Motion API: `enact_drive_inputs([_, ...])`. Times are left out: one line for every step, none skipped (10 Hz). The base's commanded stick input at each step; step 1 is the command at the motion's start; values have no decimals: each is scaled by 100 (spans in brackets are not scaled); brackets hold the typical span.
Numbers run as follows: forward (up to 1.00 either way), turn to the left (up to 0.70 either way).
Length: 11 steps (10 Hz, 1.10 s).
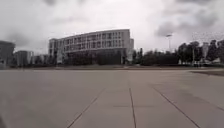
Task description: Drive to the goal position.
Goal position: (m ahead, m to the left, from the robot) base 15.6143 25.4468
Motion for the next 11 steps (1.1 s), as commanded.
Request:
enact_drive_inputs([60, 15])
enact_drive_inputs([62, 15])
enact_drive_inputs([68, 14])
enact_drive_inputs([70, 14])
enact_drive_inputs([70, 14])
enact_drive_inputs([70, 14])
enact_drive_inputs([70, 14])
enact_drive_inputs([70, 14])
enact_drive_inputs([70, 14])
enact_drive_inputs([70, 14])
enact_drive_inputs([70, 14])
